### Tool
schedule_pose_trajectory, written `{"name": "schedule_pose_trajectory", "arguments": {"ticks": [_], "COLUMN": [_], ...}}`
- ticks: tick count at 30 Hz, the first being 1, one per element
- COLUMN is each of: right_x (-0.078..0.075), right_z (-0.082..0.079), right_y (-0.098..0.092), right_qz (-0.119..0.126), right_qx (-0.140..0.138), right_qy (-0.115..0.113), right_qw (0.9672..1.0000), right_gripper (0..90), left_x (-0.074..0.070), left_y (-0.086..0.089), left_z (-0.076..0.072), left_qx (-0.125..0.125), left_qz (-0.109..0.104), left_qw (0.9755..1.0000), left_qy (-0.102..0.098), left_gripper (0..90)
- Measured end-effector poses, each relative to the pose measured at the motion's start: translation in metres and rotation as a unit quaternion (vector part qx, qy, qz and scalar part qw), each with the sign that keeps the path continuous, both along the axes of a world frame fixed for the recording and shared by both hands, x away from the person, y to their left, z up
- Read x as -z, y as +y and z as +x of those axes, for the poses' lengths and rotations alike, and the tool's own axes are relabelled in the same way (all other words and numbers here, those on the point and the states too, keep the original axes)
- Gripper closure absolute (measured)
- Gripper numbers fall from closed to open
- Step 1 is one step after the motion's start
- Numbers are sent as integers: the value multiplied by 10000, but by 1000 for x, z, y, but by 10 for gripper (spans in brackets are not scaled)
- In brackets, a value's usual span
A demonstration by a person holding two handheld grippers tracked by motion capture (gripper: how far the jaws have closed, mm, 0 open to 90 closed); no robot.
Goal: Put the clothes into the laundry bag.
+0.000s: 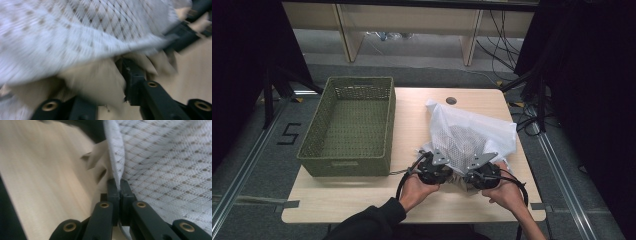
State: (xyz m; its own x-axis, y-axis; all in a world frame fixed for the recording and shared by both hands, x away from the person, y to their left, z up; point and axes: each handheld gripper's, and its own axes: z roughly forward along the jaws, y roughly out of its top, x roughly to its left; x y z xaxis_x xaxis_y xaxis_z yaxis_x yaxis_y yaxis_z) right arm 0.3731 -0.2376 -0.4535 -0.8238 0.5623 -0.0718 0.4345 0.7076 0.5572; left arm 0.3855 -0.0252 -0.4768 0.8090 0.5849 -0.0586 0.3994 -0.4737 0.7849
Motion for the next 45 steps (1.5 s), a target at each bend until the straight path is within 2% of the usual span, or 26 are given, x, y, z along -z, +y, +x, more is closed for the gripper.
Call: {"name": "schedule_pose_trajectory", "arguments": {"ticks": [3, 5, 6, 9, 11, 12, 13, 14, 15, 20, 21, 22, 24, 26, 28, 29, 30, 31, 33, 34, 36, 37, 41, 42, 43, 45], "right_x": [2, 2, 0, 0, -1, 0, 0, -1, -1, -2, -3, -3, -1, 1, -2, -1, -2, -1, -4, -5, -6, -7, -4, -2, -1, 1], "right_z": [5, 6, 7, 6, 7, 6, 8, 7, 8, 9, 8, 9, 9, 9, 9, 8, 10, 9, 8, 6, 5, 5, 7, 8, 12, 18], "right_y": [-2, -2, -3, -4, -6, -6, -8, -8, -9, -14, -15, -17, -19, -21, -22, -21, -21, -20, -18, -16, -13, -10, 1, 4, 7, 12], "right_qz": [-2, -53, -111, -63, -110, -55, -85, -93, -109, -108, -128, -152, -52, -38, -95, -26, -75, -89, -132, -104, -74, -22, 49, 35, -4, 17], "right_qx": [122, 143, 42, 144, 73, 226, 60, 167, 113, 93, 111, 81, 174, 285, 191, 343, 174, 162, 108, 190, 38, -38, -116, -36, -57, -14], "right_qy": [-6, -57, -65, -47, -58, -34, -101, -96, -102, -52, 49, 49, -3, -16, -22, -3, -40, -122, -64, -123, -156, -168, -208, -231, -314, -395], "right_qw": [9999, 9999, 9999, 9999, 9999, 9997, 9999, 9998, 9998, 9999, 9998, 9998, 9998, 9996, 9998, 9994, 9998, 9998, 9998, 9997, 9998, 9998, 9997, 9997, 9995, 9992], "right_gripper": [900, 900, 900, 900, 900, 900, 900, 900, 900, 900, 900, 900, 900, 900, 900, 900, 900, 900, 900, 900, 900, 900, 900, 900, 900, 900], "left_x": [-3, -3, -2, 5, 11, 13, 15, 17, 19, 28, 29, 31, 30, 31, 31, 31, 31, 30, 29, 29, 29, 28, 29, 27, 29, 28], "left_y": [18, 31, 37, 48, 49, 49, 48, 47, 45, 32, 30, 28, 27, 28, 29, 30, 29, 27, 25, 25, 25, 24, 24, 28, 25, 28], "left_z": [-5, -6, -5, 0, 5, 8, 10, 12, 14, 22, 25, 27, 32, 35, 36, 35, 33, 29, 20, 16, 9, 7, -1, 0, -2, -4], "left_qx": [-115, -208, -281, -468, -544, -582, -627, -664, -677, -546, -507, -555, -503, -494, -491, -484, -451, -420, -253, -186, -62, -48, 150, 339, 190, 276], "left_qz": [16, 189, 293, 511, 592, 587, 610, 614, 630, 780, 867, 728, 720, 638, 545, 550, 545, 547, 550, 581, 579, 580, 541, 800, 581, 633], "left_qw": [9999, 9996, 9992, 9976, 9967, 9964, 9959, 9955, 9953, 9947, 9942, 9950, 9955, 9961, 9962, 9960, 9962, 9959, 9964, 9962, 9964, 9958, 9966, 9943, 9960, 9952], "left_qy": [83, 31, 21, 92, 146, 200, 241, 286, 294, 382, 391, 396, 341, 353, 477, 505, 501, 583, 587, 616, 612, 700, 604, 625, 655, 688], "left_gripper": [637, 599, 582, 557, 544, 534, 522, 505, 491, 439, 437, 434, 527, 668, 793, 840, 874, 888, 898, 900, 900, 900, 900, 900, 900, 900]}}
